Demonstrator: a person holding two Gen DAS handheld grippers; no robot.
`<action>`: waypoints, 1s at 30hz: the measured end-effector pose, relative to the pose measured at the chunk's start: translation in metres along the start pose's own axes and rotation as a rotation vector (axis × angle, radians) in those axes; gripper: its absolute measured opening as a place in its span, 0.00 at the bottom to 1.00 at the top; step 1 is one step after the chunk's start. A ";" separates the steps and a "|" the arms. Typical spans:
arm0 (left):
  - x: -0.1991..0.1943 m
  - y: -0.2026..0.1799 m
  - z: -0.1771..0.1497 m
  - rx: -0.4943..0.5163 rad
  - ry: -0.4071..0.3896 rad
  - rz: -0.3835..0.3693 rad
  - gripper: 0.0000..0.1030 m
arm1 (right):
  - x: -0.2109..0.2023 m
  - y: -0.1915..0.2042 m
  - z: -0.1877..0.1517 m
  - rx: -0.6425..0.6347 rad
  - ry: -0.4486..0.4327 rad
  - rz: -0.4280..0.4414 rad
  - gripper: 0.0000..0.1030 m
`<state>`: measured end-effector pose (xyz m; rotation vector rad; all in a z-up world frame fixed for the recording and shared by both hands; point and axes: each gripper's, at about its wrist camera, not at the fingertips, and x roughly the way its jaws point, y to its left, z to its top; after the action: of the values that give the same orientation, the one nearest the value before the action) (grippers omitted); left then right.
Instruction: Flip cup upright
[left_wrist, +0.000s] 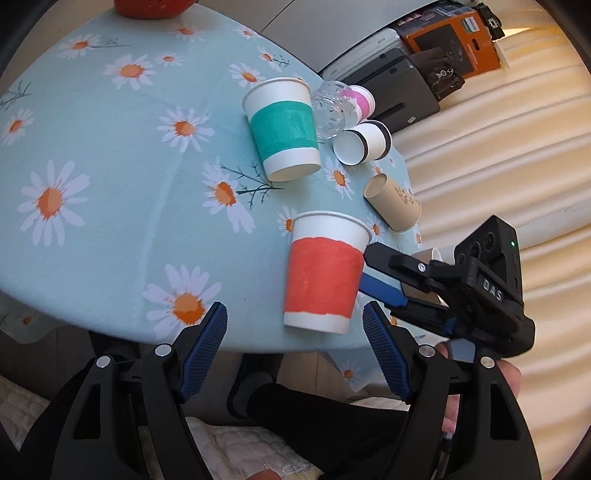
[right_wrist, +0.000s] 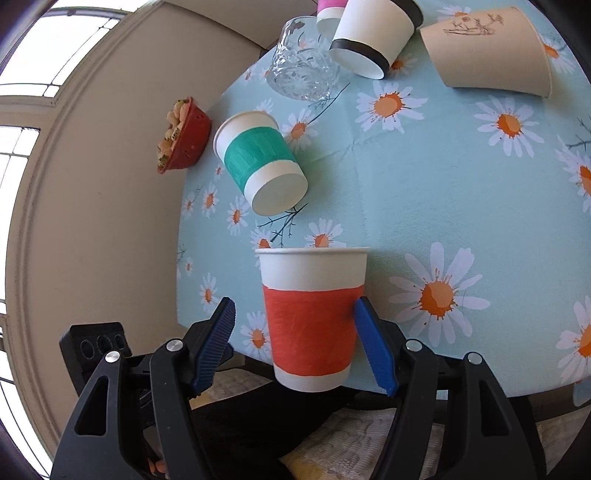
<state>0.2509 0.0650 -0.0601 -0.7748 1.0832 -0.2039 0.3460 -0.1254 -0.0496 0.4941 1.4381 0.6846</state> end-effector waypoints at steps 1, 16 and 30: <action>-0.001 0.003 -0.001 -0.007 0.001 -0.008 0.72 | 0.001 0.001 0.001 -0.003 0.002 -0.007 0.65; -0.005 0.032 -0.014 -0.051 -0.005 -0.079 0.72 | 0.025 0.005 0.010 -0.056 0.053 -0.123 0.65; -0.011 0.041 -0.014 -0.052 -0.018 -0.126 0.72 | 0.034 0.023 0.013 -0.135 0.075 -0.204 0.64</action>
<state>0.2253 0.0935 -0.0826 -0.8905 1.0268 -0.2758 0.3564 -0.0840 -0.0571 0.2147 1.4777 0.6364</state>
